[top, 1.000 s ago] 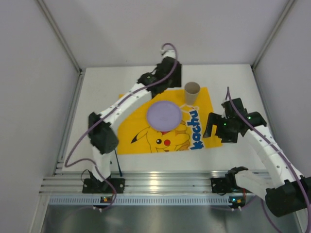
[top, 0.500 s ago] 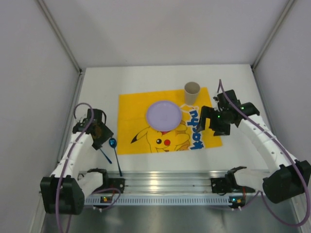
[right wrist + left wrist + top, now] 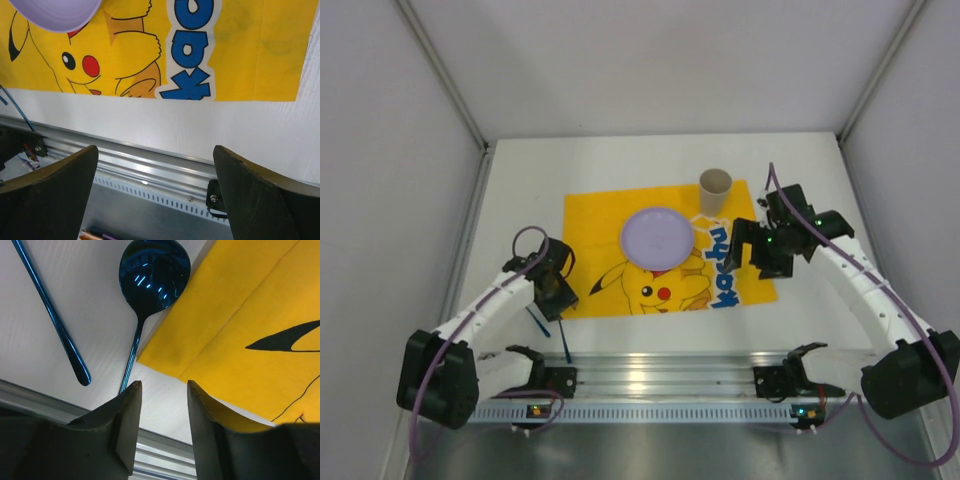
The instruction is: Set the dinner table for one person
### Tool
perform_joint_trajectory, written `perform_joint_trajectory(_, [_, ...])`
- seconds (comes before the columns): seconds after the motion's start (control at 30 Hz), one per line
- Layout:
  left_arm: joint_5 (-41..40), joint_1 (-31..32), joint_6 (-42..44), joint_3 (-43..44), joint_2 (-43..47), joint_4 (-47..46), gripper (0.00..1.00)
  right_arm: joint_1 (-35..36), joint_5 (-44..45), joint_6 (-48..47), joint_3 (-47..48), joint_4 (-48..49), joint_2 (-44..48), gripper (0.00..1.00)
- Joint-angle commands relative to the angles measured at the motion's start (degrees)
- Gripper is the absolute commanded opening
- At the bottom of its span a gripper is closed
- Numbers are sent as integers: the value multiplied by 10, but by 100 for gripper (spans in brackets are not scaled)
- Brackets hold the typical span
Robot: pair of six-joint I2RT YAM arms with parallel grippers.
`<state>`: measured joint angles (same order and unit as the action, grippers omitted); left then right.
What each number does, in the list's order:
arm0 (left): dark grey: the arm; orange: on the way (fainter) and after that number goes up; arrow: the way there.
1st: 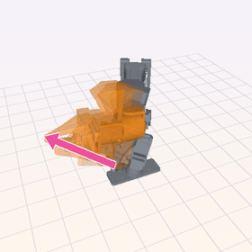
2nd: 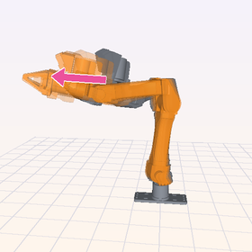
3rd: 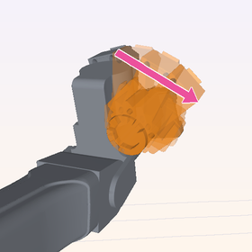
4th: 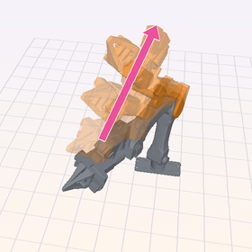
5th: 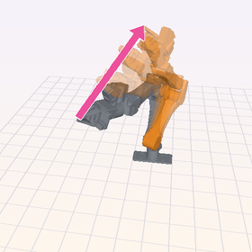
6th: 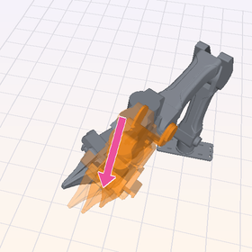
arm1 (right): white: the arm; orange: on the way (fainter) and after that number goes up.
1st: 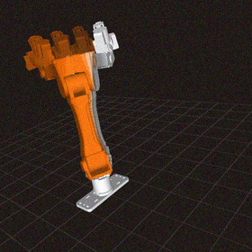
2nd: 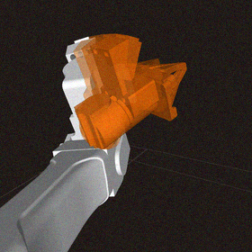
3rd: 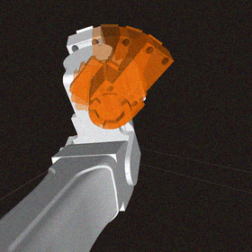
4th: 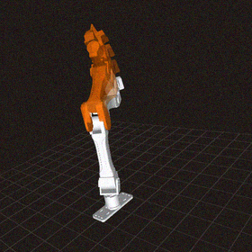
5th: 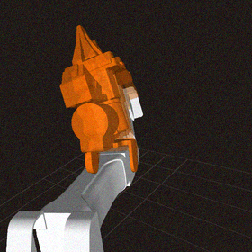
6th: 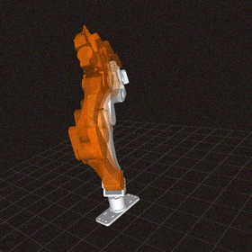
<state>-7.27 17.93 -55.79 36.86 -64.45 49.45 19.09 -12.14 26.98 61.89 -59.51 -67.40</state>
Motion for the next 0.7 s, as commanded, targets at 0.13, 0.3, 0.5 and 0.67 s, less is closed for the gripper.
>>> perform_joint_trajectory(0.13, [-63, 18, -63, -35, -1, -11, 43, 7, 9, -18, 2, -10, 31, 100])
perform_joint_trajectory(0.3, [-110, 19, -85, -28, 41, 10, 47, 7, 19, -21, -6, -20, 40, 100])
perform_joint_trajectory(0.5, [-132, 18, -93, -42, -1, -6, 45, 7, 20, -27, -19, -22, 41, 100])
perform_joint_trajectory(0.67, [-119, 17, -112, -72, -21, -59, 41, 7, 25, -34, -12, -23, 32, 100])
